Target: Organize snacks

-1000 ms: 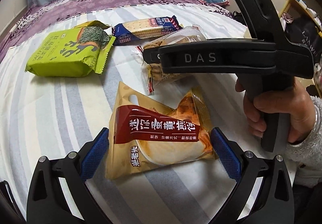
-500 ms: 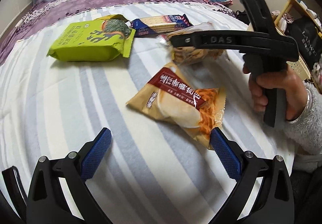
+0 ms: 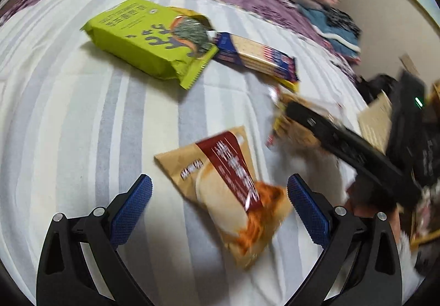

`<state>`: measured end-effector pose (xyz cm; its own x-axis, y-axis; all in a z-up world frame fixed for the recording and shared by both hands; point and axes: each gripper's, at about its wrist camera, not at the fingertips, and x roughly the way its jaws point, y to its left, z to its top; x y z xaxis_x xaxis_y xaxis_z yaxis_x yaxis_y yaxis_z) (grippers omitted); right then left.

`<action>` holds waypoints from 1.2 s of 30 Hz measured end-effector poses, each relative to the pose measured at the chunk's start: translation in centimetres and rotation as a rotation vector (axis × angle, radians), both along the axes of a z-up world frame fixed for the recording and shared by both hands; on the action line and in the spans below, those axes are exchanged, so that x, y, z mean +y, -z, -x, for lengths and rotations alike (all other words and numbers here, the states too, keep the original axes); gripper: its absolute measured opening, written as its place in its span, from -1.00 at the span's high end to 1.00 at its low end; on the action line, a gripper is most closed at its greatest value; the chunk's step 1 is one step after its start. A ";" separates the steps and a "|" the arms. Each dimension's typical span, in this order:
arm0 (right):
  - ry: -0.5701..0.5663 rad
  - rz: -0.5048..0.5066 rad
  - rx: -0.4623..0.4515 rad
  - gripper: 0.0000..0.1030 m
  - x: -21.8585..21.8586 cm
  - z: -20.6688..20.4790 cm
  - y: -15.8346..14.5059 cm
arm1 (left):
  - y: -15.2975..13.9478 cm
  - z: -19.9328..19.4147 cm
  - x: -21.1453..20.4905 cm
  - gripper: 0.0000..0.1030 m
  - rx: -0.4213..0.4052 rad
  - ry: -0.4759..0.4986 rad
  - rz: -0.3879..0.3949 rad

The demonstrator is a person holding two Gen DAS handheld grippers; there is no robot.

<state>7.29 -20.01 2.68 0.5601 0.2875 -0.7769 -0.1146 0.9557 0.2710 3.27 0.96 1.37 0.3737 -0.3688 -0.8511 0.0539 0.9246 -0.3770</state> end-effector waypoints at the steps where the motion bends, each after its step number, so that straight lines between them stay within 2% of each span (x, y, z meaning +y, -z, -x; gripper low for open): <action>1: 0.003 -0.002 -0.001 -0.24 -0.2 0.1 0.0 | 0.1 -0.3 -0.2 -0.94 0.005 -0.023 -0.013; 5: 0.015 -0.016 -0.003 -0.24 -1.1 0.8 0.2 | 0.3 -0.9 -2.3 -0.94 -0.029 -0.037 -0.140; 9: 0.023 -0.032 -0.003 -0.24 -1.9 1.2 0.4 | 0.6 -0.8 -3.7 -0.94 -0.083 0.010 -0.260; 12: 0.026 -0.036 -0.009 -0.24 -2.1 1.5 0.5 | 0.8 -0.5 -4.1 -0.94 -0.120 0.051 -0.332; 15: 0.029 -0.033 -0.017 -0.24 -2.1 1.8 0.5 | 0.9 -0.4 -3.6 -0.94 -0.130 0.060 -0.367; 17: 0.032 -0.031 -0.023 -0.24 -2.2 2.0 0.5 | 0.8 -0.3 -2.7 -0.94 -0.131 0.041 -0.348; 19: 0.035 -0.033 -0.027 -0.23 -2.3 2.1 0.4 | 0.6 -0.1 -2.3 -0.78 -0.133 0.029 -0.343; 21: 0.036 -0.038 -0.030 -0.19 -2.4 2.2 0.3 | 0.3 0.1 -2.0 -0.42 -0.138 0.020 -0.339; 27: 0.036 -0.063 -0.063 0.04 -2.8 2.6 -1.1 | -0.6 0.8 -1.6 -0.25 -0.153 0.028 -0.261; 33: 0.051 -0.080 -0.084 0.10 -3.6 3.1 -2.0 | -2.4 1.4 -2.4 -0.16 -0.199 0.064 -0.215; 34: 0.053 -0.082 -0.085 0.10 -3.8 3.2 -2.1 | -2.8 1.5 -2.5 -0.11 -0.209 0.070 -0.207; 35: 0.055 -0.083 -0.085 0.10 -3.9 3.3 -2.2 | -3.1 1.6 -2.7 0.03 -0.212 0.076 -0.199; 36: 0.056 -0.085 -0.084 0.10 -4.1 3.5 -2.2 | -3.4 1.7 -2.7 0.03 -0.216 0.079 -0.195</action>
